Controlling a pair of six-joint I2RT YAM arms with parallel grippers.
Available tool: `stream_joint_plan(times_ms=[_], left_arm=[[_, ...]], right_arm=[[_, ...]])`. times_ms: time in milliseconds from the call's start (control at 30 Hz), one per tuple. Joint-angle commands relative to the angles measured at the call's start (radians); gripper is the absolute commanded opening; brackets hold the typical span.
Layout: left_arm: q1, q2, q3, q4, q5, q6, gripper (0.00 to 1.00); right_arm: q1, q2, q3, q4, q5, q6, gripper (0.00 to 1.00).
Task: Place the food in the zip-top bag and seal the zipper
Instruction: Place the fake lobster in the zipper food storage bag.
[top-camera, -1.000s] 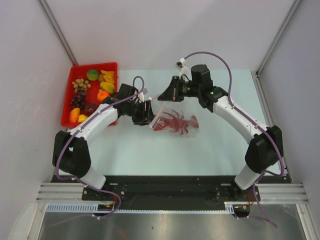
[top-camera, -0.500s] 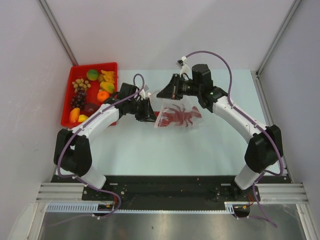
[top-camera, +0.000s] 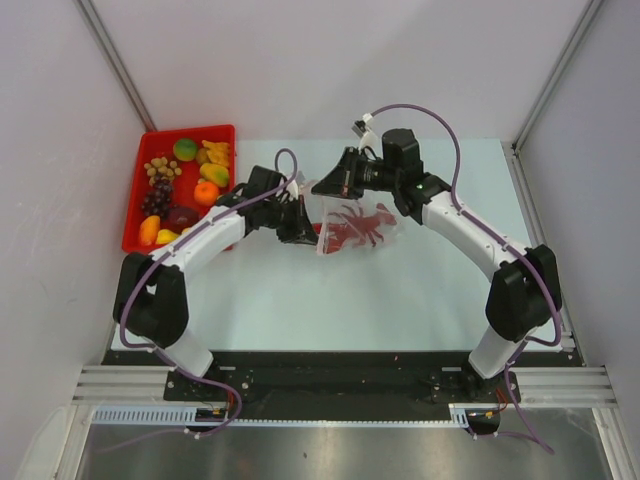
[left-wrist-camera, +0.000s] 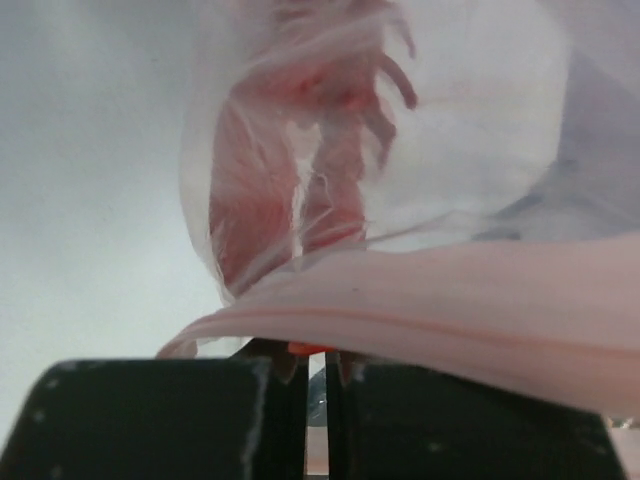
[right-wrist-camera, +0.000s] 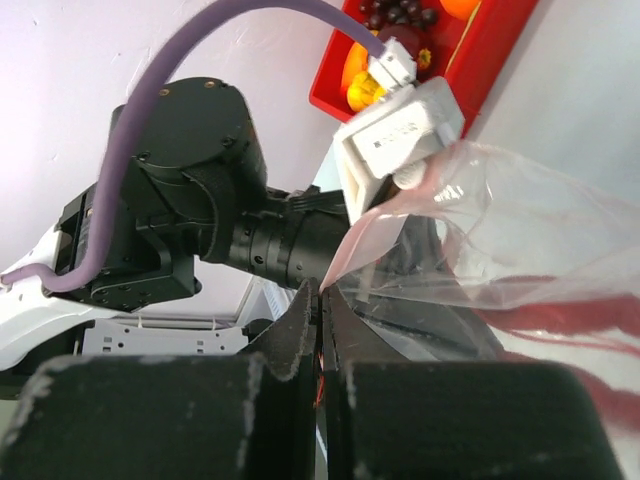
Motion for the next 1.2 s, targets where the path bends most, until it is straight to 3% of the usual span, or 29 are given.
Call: stream_joint_plan(times_ms=[0,267,400,567,800,1167], left_arm=[[0.034,-0.033,0.051,0.075,0.01,-0.028,0.0],[0.07,-0.18,0.074,0.136,0.009,0.064,0.0],[0.054,-0.232,0.087,0.23,-0.011,0.094,0.0],[0.033,-0.13,0.274,0.041,0.028,0.122,0.0],[0.036,-0.052,0.472,-0.346,0.098,0.271,0.0],[-0.012,0.034,0.543,-0.505,0.128,0.355,0.0]], right_arm=[[-0.02,-0.025,0.011,0.042,-0.038,-0.009,0.0],[-0.094,-0.053,-0.003,-0.098,-0.046,-0.042,0.0],[-0.088,-0.059,-0.021,-0.049,-0.099,0.006,0.0],[-0.078,-0.064,-0.025,0.127,-0.19,0.07,0.0],[-0.074,-0.108,-0.026,0.051,-0.188,-0.157,0.0],[-0.051,-0.067,-0.098,0.348,-0.305,0.061,0.0]])
